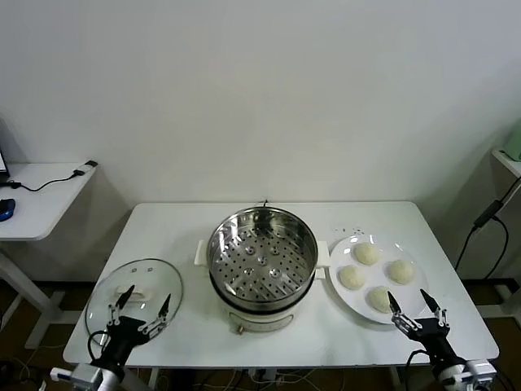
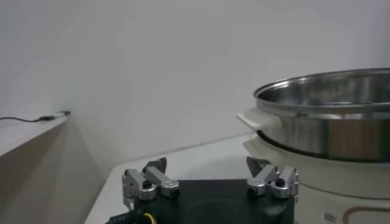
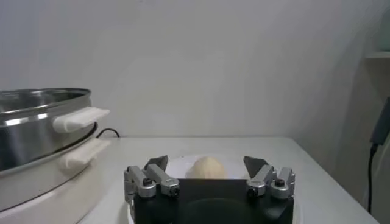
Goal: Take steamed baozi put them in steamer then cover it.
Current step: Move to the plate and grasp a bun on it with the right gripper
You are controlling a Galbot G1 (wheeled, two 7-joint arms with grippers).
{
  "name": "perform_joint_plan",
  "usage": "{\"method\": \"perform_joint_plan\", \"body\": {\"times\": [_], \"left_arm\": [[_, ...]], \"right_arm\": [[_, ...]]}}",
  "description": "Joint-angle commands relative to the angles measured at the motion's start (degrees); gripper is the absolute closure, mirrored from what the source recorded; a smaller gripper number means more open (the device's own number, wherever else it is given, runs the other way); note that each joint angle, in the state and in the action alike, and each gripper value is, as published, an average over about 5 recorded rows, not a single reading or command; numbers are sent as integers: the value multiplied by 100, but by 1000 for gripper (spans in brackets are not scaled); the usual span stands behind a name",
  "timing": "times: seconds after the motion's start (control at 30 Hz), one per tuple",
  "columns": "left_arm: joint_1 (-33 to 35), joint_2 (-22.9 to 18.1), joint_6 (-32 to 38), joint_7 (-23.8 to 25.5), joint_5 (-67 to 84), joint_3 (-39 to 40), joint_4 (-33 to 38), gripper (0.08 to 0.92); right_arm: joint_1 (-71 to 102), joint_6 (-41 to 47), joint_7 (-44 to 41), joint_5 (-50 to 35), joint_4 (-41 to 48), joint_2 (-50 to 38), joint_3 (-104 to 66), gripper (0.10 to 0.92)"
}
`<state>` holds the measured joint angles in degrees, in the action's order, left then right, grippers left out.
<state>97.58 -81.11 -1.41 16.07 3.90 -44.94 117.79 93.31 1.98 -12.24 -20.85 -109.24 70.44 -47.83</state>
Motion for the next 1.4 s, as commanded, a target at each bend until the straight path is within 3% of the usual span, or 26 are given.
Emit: {"method": "perform_joint_plan", "body": {"times": [0.03, 0.2, 0.4, 0.67, 0.83, 1.03, 1.4], "left_arm": [[-8, 38, -16, -12, -117, 114, 28, 177], [16, -75, -15, -72, -238, 96, 78, 177], [171, -99, 7, -169, -208, 29, 212, 177], [266, -174, 24, -194, -246, 67, 406, 177], [435, -231, 64, -245, -239, 32, 472, 177], [645, -308, 69, -263, -232, -15, 602, 177], [814, -370, 118, -301, -243, -92, 595, 177]], "right_arm": [[-1005, 684, -54, 729, 96, -611, -295, 203], [-1948, 1213, -1195, 1274, 482, -1748, -264, 203], [-2940, 1430, -3068, 2791, 891, -2952, 241, 203], [-5112, 1217, -5257, 4399, 1810, -3626, 2223, 203], [-6537, 921, -5996, 4784, 2736, -3451, 3749, 203], [-7473, -41, -6509, 5663, 4006, -2557, 4515, 203], [-8020, -607, -6351, 6541, 5566, -1358, 4857, 203]]}}
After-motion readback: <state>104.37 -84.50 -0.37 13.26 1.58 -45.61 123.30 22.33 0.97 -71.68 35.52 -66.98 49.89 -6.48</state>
